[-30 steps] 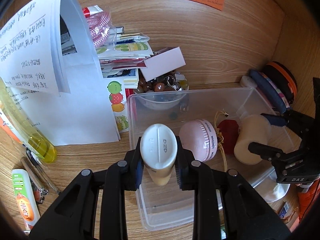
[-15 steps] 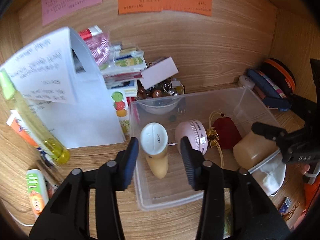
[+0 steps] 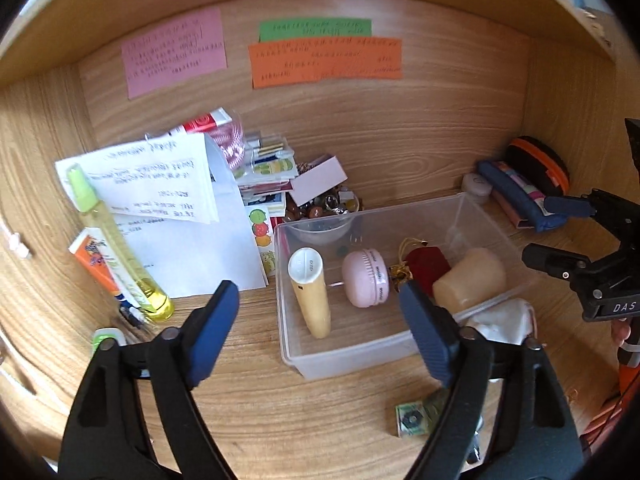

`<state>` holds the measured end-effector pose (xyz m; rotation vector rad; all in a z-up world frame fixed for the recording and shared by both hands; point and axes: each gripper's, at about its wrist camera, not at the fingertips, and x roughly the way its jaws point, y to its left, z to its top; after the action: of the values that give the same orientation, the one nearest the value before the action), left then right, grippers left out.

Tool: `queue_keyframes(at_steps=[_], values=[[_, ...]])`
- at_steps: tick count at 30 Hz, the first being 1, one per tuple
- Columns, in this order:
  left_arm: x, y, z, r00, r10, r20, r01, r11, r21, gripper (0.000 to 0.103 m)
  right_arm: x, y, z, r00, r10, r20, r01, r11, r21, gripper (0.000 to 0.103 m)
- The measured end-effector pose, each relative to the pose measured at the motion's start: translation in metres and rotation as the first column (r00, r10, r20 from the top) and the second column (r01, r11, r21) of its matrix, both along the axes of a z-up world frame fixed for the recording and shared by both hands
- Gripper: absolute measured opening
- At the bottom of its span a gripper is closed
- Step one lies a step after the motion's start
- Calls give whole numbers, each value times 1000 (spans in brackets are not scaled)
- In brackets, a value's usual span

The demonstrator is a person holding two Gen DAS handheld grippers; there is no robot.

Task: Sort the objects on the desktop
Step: 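Withdraw both tools and move them toward the tasseled ornament and green jar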

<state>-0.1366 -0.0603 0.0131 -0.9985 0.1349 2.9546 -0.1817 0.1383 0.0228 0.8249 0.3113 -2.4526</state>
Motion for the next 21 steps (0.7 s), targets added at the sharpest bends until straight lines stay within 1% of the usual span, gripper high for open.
queue_keyframes(at_steps=[2, 10, 13, 16, 21], values=[[11, 3, 4, 1000, -3, -16, 3, 1000, -4, 90, 9, 5, 2, 1000, -7, 0, 7, 1000, -3, 88], [45, 15, 2, 999, -27, -27, 26, 1000, -6, 93, 42, 28, 5, 999, -36, -9, 36, 999, -30, 89], [54, 18, -5, 999, -32, -12, 32, 999, 20, 95, 54, 34, 0, 999, -50, -7, 50, 998, -28, 89], [60, 22, -15, 999, -39, 11, 38, 999, 35, 95, 67, 40, -10, 998, -63, -6, 63, 998, -23, 89], [69, 32, -39, 997, -54, 60, 50, 997, 57, 96, 85, 54, -34, 995, -97, 30, 98, 995, -26, 89]])
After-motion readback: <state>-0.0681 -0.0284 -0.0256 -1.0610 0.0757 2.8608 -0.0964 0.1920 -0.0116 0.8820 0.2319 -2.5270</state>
